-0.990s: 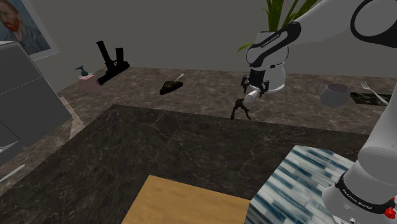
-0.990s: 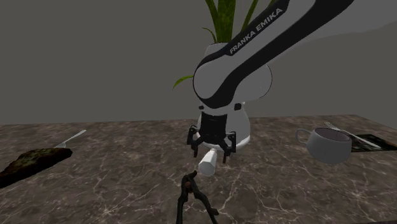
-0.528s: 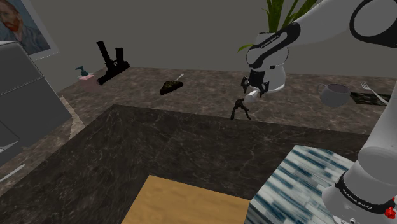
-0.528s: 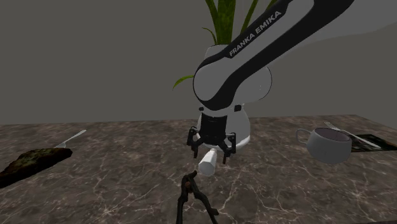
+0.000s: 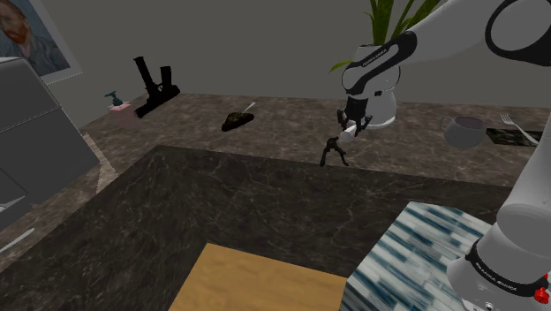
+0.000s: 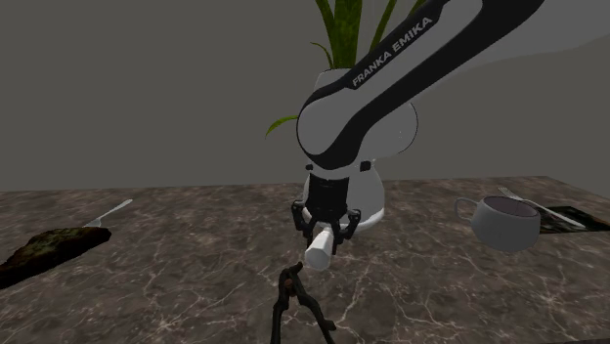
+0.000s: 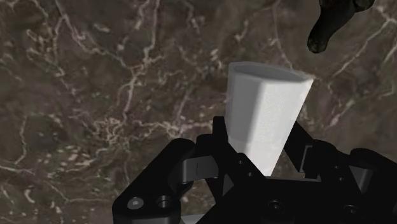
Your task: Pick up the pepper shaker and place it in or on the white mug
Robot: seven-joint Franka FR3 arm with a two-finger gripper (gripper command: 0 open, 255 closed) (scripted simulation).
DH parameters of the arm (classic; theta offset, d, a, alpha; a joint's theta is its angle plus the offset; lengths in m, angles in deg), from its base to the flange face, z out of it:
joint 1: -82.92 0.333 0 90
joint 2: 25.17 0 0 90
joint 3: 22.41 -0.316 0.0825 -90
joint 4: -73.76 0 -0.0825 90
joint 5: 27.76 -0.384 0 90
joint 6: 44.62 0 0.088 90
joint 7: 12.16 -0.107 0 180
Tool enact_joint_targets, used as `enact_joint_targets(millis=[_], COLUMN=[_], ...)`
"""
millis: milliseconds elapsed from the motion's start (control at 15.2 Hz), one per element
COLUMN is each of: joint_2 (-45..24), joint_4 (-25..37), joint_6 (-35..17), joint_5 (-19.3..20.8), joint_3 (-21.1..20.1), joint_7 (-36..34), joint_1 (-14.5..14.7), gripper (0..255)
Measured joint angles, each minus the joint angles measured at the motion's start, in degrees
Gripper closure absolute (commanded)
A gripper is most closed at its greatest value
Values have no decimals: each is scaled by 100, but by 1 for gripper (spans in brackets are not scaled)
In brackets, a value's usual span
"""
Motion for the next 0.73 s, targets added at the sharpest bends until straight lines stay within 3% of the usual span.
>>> enact_joint_targets(millis=[726], joint_2=[302], joint_4=[244], joint_6=[539], joint_5=[67], joint_3=[15], joint_7=[-76], joint_1=[11], gripper=[255])
